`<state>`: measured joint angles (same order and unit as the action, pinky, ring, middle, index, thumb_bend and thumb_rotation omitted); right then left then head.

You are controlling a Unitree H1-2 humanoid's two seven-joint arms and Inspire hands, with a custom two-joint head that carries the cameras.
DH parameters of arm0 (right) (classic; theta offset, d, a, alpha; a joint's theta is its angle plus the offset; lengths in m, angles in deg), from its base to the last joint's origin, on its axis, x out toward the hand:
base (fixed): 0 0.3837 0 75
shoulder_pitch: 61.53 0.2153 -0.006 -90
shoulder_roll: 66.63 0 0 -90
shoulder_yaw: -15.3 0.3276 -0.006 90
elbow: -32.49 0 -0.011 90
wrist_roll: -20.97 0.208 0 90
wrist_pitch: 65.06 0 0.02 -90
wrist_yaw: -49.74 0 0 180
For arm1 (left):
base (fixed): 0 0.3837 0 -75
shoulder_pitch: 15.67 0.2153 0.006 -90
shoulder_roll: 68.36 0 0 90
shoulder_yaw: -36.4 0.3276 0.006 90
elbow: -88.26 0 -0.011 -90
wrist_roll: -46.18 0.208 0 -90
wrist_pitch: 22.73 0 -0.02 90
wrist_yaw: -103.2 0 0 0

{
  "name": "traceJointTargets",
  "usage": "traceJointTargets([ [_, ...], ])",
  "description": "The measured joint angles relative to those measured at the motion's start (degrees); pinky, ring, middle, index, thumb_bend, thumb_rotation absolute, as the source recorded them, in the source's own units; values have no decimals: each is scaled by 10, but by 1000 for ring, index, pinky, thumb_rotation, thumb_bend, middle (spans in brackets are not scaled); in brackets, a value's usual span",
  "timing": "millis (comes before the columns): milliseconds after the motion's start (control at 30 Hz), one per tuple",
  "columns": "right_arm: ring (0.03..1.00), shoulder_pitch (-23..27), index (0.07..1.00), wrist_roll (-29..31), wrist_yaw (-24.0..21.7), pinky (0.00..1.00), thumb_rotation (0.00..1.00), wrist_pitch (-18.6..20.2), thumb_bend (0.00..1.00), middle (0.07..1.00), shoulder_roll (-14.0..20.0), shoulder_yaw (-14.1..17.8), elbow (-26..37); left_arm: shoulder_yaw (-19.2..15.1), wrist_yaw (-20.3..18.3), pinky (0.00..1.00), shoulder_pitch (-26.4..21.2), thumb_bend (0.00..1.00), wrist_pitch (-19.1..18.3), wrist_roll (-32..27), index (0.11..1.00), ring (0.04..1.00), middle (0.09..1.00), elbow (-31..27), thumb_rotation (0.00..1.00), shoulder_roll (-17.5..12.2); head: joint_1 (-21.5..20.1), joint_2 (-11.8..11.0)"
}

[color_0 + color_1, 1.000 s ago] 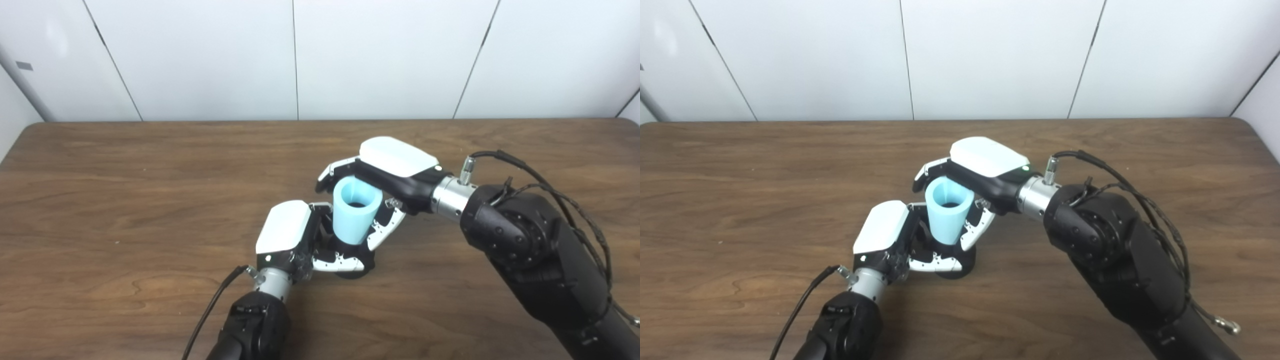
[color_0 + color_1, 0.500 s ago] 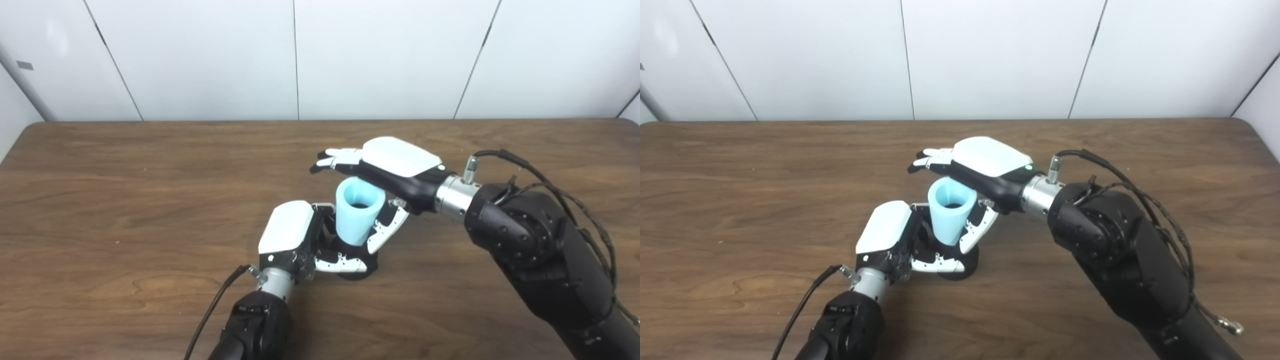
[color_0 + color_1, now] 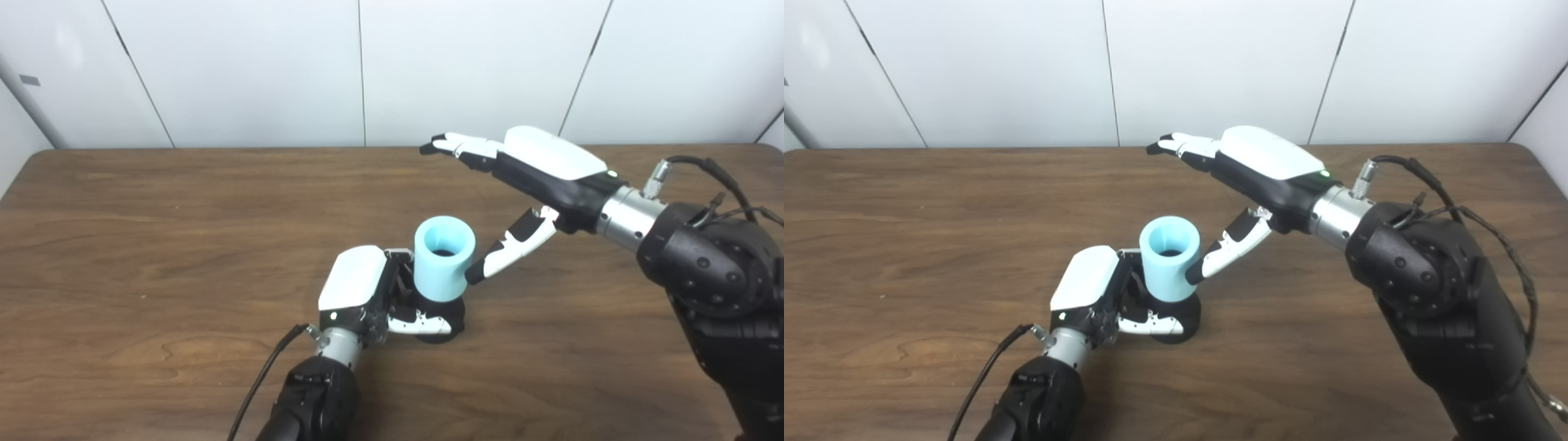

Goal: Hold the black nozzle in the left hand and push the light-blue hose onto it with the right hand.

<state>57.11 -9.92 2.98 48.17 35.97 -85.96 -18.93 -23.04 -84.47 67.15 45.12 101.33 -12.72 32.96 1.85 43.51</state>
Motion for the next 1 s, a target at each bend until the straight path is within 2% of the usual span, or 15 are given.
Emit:
traceJointTargets([
  [100, 967, 2, 947, 13, -10, 874, 436, 15, 992, 956, 13, 4, 25, 0, 0, 510, 0, 497, 0, 0, 447, 506, 538, 0, 0, 0, 0, 0],
  [167, 974, 3, 950, 19, -16, 892, 576, 19, 945, 958, 27, 8, 42, 1, 0, 500, 0, 497, 1, 0, 469, 514, 528, 0, 0, -1, 0, 1],
  [300, 986, -2, 959, 23, -21, 915, 745, 19, 874, 970, 50, 8, 72, 1, -2, 499, 0, 498, 0, 0, 467, 509, 528, 0, 0, -1, 2, 2],
  [400, 999, -22, 990, 13, -27, 985, 844, 11, 811, 996, 60, -3, 94, 1, -3, 504, -1, 497, 1, 0, 451, 499, 538, 0, 0, -1, 2, 3],
  [467, 1000, -40, 998, 1, -34, 997, 889, 2, 794, 999, 63, -17, 103, 1, -3, 495, -1, 499, 1, -1, 465, 497, 524, -1, 0, -2, 0, 2],
  [567, 1000, -60, 1000, -18, -43, 1000, 920, -20, 778, 1000, 67, -36, 113, 0, -3, 489, -1, 500, 1, -1, 476, 493, 513, -1, 0, -3, 1, 2],
  [1000, 1000, -100, 1000, -74, -43, 1000, 974, -136, 740, 1000, 53, -42, 119, 0, -11, 506, -1, 497, 1, -1, 460, 513, 530, -3, 0, -3, 2, 3],
])
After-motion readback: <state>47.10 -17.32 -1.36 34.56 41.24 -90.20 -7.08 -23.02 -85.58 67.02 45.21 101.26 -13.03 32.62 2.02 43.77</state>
